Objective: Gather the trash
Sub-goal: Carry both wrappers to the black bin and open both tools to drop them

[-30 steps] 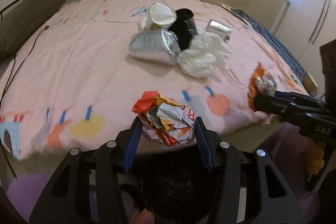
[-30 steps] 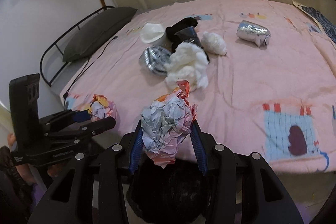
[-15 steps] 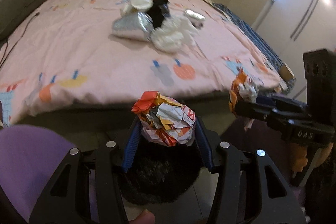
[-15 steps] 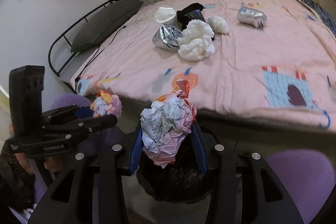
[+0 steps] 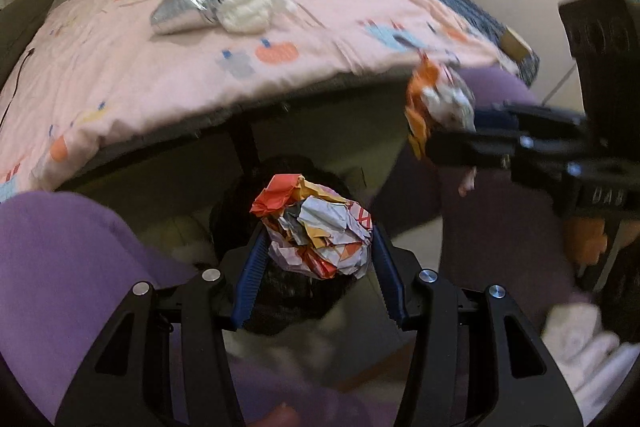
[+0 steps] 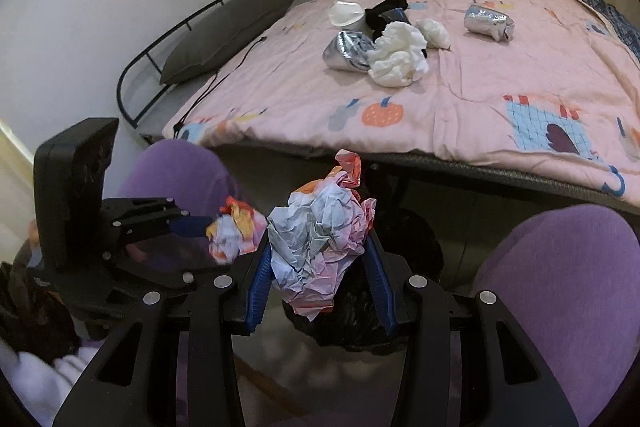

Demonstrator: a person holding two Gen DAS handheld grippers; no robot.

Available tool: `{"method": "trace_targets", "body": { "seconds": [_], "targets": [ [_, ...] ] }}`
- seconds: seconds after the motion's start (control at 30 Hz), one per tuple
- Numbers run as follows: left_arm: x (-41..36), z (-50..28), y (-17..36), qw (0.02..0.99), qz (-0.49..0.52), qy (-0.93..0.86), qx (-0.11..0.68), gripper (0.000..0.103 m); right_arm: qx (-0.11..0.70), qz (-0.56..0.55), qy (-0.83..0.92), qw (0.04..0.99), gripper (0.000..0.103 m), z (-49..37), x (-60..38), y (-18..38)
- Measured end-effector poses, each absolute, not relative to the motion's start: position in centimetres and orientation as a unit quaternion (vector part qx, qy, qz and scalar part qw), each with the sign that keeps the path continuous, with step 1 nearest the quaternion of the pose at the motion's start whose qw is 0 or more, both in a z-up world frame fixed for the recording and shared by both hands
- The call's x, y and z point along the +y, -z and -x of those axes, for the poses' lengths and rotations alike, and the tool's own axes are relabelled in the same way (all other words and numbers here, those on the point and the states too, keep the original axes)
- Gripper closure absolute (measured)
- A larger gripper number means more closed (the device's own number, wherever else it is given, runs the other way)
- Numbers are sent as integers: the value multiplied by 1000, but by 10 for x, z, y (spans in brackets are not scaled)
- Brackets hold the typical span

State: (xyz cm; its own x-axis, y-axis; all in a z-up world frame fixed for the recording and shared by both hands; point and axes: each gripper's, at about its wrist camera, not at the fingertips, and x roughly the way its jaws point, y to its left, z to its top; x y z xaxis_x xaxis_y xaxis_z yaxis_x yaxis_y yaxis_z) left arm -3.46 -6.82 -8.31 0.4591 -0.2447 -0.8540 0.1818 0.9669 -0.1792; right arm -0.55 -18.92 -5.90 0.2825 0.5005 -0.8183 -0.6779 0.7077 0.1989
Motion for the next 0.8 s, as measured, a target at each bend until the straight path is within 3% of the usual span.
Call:
{"method": "trace_targets", "body": {
  "seconds": [0.2, 0.23, 0.27, 0.33, 0.37, 0.6, 0.8],
  "targets": [
    [-75, 42, 84, 854, 12, 124, 505, 49, 471, 98, -376, 792, 61, 14, -191, 59],
    [-75, 42, 83, 855, 13, 124, 504, 44, 469, 100, -375, 793, 58, 14, -190, 58],
    [-74, 42, 83, 856, 15, 122, 502, 28, 467, 101, -373, 795, 56, 14, -189, 58],
    [-71, 42, 80, 861, 21, 114, 494, 9, 463, 113, -357, 803, 40, 15, -187, 57],
    [-70, 43, 79, 864, 22, 110, 491, 5, 459, 120, -349, 808, 37, 15, -187, 57],
    [-71, 43, 78, 866, 15, 97, 491, 6, 455, 146, -314, 821, 16, 14, -182, 58],
    [-71, 43, 77, 867, 17, 96, 489, 6, 456, 138, -303, 825, 15, 11, -185, 56]
  ]
}}
